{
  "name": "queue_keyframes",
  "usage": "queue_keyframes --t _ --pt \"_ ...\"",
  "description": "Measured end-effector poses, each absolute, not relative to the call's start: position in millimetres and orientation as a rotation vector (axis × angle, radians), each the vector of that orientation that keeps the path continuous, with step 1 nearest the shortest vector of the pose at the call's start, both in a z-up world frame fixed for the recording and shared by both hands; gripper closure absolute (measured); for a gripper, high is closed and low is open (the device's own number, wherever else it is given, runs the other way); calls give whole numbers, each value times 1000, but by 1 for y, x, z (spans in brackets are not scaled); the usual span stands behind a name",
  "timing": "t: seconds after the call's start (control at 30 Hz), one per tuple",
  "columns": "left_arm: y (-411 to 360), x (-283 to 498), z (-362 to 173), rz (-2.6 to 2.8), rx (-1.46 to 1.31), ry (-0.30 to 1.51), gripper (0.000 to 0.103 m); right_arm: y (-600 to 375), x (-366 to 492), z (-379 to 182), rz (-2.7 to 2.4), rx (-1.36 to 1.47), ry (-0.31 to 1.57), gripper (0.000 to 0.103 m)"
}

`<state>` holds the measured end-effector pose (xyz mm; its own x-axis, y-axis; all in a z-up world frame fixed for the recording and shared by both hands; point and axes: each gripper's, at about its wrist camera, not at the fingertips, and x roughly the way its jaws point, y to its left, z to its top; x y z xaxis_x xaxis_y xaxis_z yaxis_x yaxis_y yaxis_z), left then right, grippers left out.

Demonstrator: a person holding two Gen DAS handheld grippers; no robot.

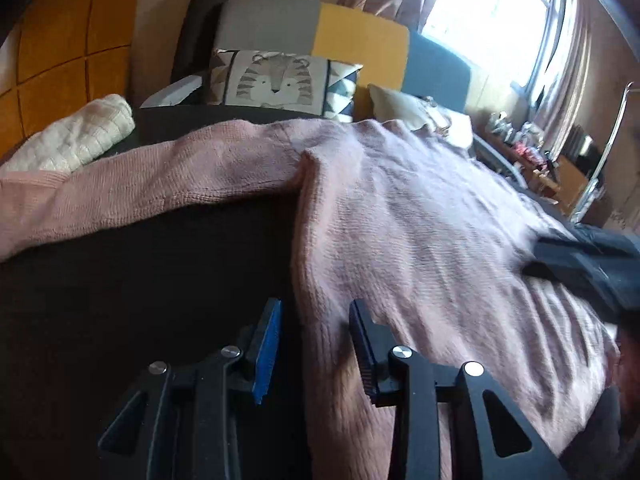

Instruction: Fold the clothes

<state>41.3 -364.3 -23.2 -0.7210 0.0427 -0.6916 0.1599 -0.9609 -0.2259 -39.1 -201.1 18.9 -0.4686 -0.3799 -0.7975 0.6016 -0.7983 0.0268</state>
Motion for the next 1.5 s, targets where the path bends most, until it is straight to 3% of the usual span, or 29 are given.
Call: queue_keyframes --t 0.27,0.5,0.57,0.77,1.1,1.3,1.5 --pt "-468 51 16 -2554 977 601 68 -259 -71 -34 -2263 1158 549 51" --pt "-589 110 6 -2131 657 1197 68 -253 -55 -38 -2335 1030 594 51" --pt "-606 129 1 -2042 564 1282 68 -252 -56 -38 -2335 1029 591 51" --pt "-635 126 -12 -2019 553 1312 68 -250 -59 -40 -2334 1025 589 51" --pt "-624 128 0 -2020 544 1189 68 -254 -56 -40 -2339 1023 584 51" --pt "-636 130 31 -2126 459 1013 68 -252 -55 -40 -2337 1021 581 50" --pt "-692 84 44 -2169 601 868 68 -252 -55 -40 -2338 1018 587 50"
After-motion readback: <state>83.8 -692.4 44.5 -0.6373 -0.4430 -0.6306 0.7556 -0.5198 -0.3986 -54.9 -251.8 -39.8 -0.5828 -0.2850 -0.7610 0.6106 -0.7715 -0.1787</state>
